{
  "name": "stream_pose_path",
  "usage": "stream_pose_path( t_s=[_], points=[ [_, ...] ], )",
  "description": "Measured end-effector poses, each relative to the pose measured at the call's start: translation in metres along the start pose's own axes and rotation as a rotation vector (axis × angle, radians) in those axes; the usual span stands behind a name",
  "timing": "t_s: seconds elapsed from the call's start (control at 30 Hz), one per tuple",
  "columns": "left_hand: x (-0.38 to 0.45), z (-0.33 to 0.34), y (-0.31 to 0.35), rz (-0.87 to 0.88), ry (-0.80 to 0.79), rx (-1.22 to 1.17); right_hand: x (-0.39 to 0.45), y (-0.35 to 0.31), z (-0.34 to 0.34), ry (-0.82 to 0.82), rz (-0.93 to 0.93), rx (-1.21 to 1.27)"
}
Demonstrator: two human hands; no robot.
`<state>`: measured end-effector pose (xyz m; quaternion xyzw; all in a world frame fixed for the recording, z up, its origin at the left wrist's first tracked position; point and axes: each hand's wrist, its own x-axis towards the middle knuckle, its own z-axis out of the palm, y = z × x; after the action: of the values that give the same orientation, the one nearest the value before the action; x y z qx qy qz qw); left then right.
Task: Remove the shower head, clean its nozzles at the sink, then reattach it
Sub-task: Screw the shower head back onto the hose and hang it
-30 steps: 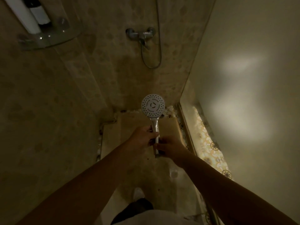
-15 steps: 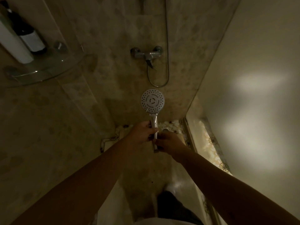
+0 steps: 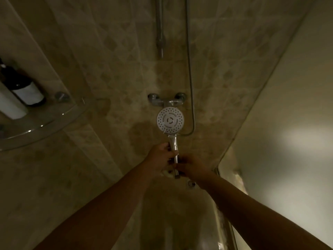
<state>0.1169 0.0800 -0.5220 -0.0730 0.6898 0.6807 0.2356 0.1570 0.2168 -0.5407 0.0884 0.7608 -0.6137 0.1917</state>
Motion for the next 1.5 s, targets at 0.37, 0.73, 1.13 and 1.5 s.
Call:
stream_pose_path(
  t_s=[0.37,0.73,1.13,1.5],
  points=[
    [0.077,0.0,0.103,0.178,-0.058,0.042,0.062,-0.097,-0.05,0.094,-0.15,0.09],
    [0.087,-0.027,0.27,0.536,-0.111,0.15,0.083,-0.256,-0.079,0.219,-0.415,0.027],
    [0.063,-0.033,0.415,0.85,-0.088,0.276,0.066,-0.4,-0.108,0.341,-0.67,-0.107],
    [0.027,-0.01,0.552,1.134,0.124,0.593,0.033,-0.519,-0.154,0.472,-0.864,-0.201]
  ],
)
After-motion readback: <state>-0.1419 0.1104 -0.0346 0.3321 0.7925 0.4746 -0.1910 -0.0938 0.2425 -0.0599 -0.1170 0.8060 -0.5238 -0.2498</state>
